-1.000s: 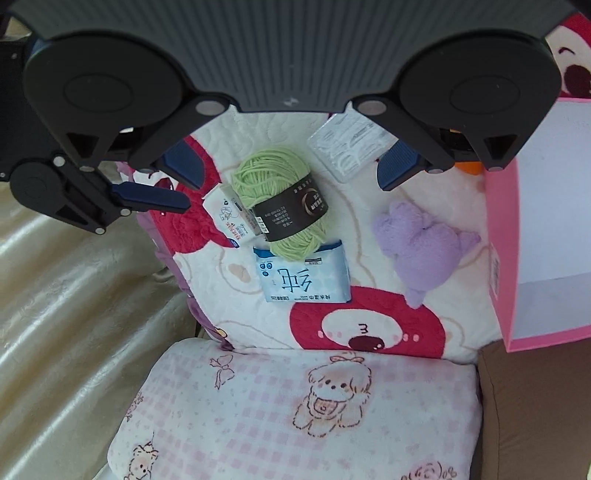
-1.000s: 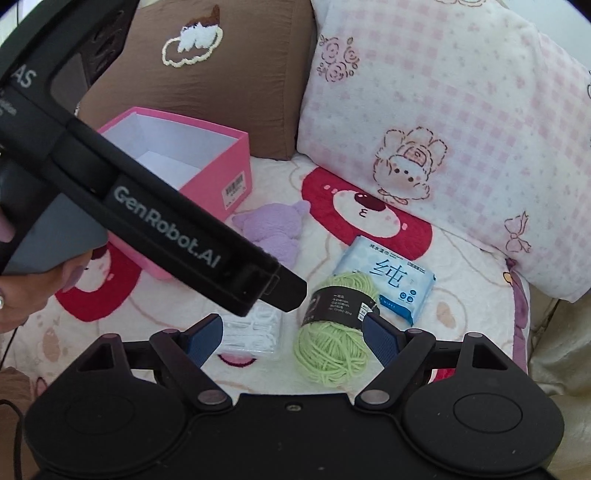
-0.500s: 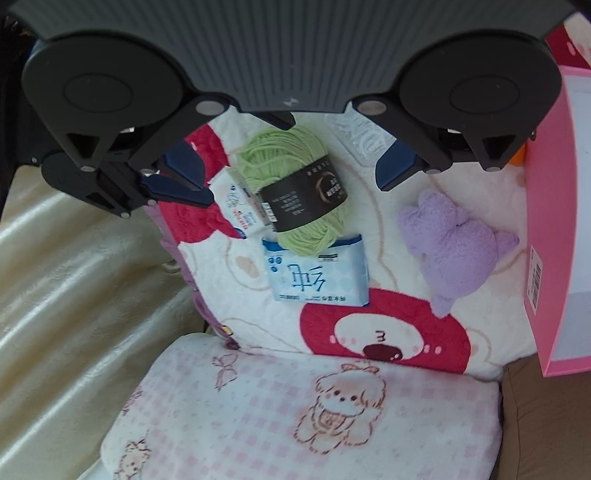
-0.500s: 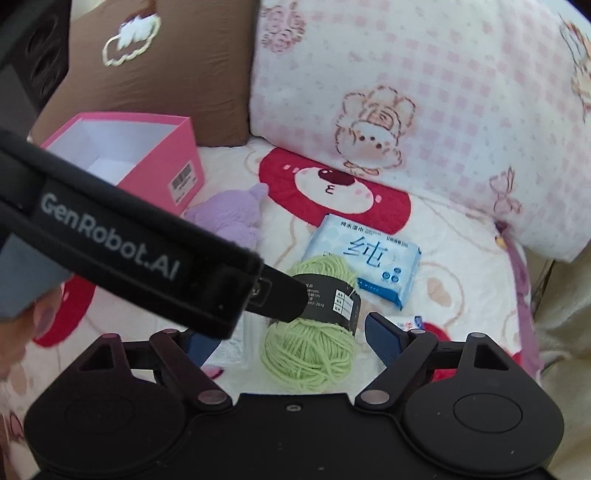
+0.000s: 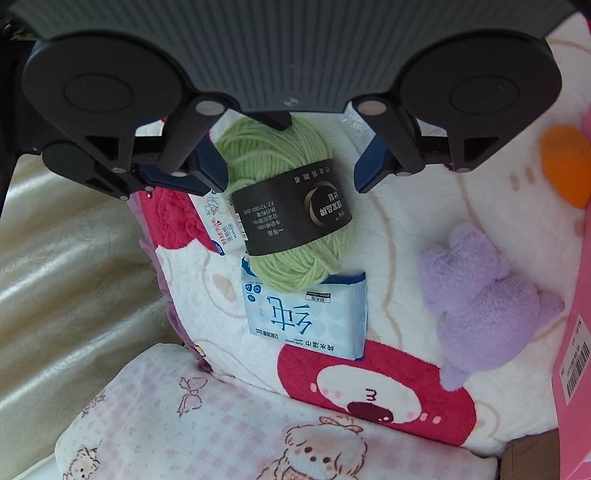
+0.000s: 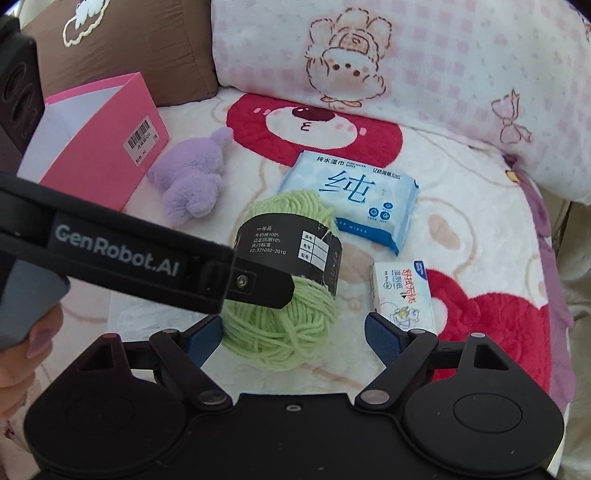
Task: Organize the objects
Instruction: 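Move the left tool toward the green yarn ball and open its fingers, then close the left tool fingers around the green yarn ball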
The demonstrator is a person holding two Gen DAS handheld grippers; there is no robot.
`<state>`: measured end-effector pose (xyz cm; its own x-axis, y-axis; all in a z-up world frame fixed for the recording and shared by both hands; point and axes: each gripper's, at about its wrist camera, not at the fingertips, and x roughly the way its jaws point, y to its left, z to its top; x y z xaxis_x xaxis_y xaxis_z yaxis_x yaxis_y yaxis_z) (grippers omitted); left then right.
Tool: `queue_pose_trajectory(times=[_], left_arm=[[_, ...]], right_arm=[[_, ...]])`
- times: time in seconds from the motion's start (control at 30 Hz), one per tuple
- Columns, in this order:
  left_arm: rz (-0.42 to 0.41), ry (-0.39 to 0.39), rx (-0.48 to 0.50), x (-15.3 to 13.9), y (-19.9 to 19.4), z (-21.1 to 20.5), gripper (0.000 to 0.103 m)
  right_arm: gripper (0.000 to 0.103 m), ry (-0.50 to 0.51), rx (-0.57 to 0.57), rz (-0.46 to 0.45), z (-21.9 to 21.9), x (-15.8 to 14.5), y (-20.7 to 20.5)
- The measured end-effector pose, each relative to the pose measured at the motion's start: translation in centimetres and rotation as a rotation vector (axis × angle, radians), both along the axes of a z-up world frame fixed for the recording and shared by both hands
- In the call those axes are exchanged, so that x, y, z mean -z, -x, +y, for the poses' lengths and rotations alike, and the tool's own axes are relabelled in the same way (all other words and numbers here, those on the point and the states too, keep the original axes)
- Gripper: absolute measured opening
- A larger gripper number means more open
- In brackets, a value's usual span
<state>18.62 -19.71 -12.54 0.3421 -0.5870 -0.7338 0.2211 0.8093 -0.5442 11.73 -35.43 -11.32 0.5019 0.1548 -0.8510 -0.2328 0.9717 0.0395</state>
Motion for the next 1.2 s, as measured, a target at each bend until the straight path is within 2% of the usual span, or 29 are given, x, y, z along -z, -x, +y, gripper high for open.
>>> queue_pose_trajectory(times=[0.13,0.2,0.37,0.57,0.7,0.9,1.07,1.2], left_arm=[[0.029,0.030,-0.006,0.8,-0.3,0.0,0.069],[0.043,0.047,-0.013,1.2,-0.3,0.1,0.067],[0.069,0.062,-0.030,1.6,-0.5,0.1,0.064],[0.049,0.058,-0.030,1.8,0.2,-0.6,0.063],[0.052,0.048,-0.039,1.5,0.6,-0.7,0.063],[0.086,0.093,-0.023,1.0,0.6,0.8,0.060],[0.072,0.094,-0.013,0.2,1.2,1.3,0.059],[0.075,0.096,-0.042,-0.2,1.5,1.8,0.059]], right_arm=[[0.084,-0.058,-0.009,0.001,-0.2,0.3,0.1],[0.078,-0.090,0.009,0.012,-0.2,0.7,-0.3],[0.072,-0.080,0.027,0.034,0.0,1.8,-0.8],[0.062,-0.124,0.084,0.046,-0.3,1.9,-0.5],[0.061,-0.119,0.077,0.021,0.7,1.4,-0.1],[0.061,-0.144,0.059,-0.016,1.0,0.2,0.7],[0.061,-0.143,0.047,-0.036,1.5,-0.6,1.5],[0.061,-0.176,0.062,-0.055,1.6,-0.8,1.8]])
